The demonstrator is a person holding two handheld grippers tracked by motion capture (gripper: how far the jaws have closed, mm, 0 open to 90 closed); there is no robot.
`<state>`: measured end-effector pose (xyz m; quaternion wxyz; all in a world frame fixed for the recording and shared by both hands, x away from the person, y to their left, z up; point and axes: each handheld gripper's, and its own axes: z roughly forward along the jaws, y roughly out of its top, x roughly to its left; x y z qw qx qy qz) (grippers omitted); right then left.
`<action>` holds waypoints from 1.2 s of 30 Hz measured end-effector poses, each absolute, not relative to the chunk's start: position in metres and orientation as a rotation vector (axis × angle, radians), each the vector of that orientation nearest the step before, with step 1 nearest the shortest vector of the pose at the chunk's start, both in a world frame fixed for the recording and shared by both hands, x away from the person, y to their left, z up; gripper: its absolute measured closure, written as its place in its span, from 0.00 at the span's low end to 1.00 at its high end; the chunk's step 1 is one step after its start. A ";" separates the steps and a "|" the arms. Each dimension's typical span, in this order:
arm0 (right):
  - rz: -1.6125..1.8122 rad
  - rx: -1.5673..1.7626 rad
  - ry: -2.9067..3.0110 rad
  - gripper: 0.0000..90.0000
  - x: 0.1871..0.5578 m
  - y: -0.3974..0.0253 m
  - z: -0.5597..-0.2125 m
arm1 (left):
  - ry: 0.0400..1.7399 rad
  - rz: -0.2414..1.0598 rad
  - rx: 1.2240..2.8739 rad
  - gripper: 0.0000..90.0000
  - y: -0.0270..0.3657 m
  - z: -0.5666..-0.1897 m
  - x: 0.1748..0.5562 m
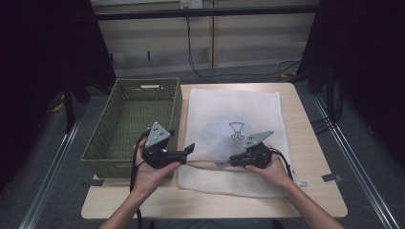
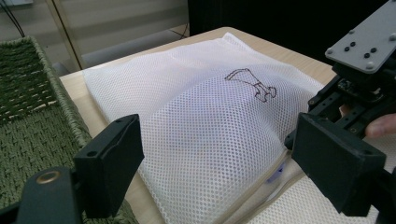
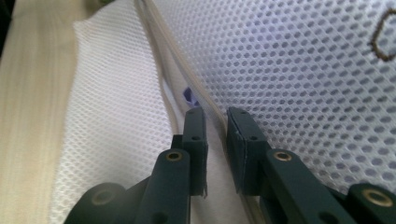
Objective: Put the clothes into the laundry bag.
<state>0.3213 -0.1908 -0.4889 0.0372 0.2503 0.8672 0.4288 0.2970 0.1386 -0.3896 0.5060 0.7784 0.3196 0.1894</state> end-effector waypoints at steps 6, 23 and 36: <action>1.299 0.690 2.702 0.95 0.317 -0.185 -0.481 | 0.766 0.455 1.887 0.18 0.137 -0.390 0.297; 1.210 0.736 2.795 1.00 0.319 -0.180 -0.494 | 0.780 0.421 1.863 0.18 0.140 -0.392 0.295; 1.490 1.003 2.391 0.73 0.286 -0.232 -0.444 | 0.805 0.444 1.811 0.16 0.174 -0.394 0.278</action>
